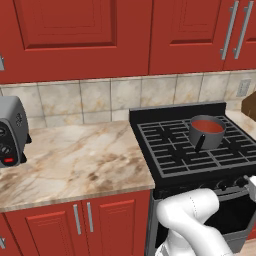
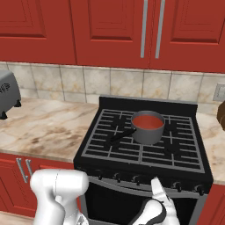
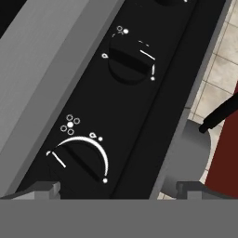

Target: Wait until the marinara sauce is simmered to a deep red color and then turn off the stove.

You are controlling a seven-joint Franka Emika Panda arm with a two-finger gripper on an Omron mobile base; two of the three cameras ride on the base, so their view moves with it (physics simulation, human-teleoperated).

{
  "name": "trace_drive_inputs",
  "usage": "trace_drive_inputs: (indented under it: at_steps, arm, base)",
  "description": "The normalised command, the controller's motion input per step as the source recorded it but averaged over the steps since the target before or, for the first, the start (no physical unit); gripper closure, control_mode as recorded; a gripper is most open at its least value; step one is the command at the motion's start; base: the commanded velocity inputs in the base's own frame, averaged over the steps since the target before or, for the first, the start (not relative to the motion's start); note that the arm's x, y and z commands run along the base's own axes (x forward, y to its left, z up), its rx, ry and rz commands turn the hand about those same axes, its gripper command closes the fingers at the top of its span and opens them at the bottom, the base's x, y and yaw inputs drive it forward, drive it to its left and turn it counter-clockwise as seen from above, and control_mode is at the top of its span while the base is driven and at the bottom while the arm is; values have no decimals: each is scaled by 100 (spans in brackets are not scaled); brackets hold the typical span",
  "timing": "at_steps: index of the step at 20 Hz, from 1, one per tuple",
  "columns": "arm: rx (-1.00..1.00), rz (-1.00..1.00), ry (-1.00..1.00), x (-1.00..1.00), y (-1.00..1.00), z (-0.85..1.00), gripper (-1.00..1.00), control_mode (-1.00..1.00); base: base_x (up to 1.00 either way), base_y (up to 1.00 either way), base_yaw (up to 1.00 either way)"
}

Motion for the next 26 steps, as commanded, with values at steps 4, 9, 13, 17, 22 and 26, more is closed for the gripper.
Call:
trace_drive_inputs:
  at_steps: [4,9,13,17,22,26]
  arm:
    - [0,0,0,0,0,0,-100,-100]
    - [0,0,0,0,0,0,-100,-100]
    - [0,0,0,0,0,0,-100,-100]
    - [0,0,0,0,0,0,-100,-100]
    - [0,0,0,0,0,0,-100,-100]
    - [0,0,0,0,0,0,-100,-100]
  base:
    - [0,0,0]
    - [0,0,0]
    - [0,0,0]
    - [0,0,0]
    - [0,0,0]
    - [0,0,0]
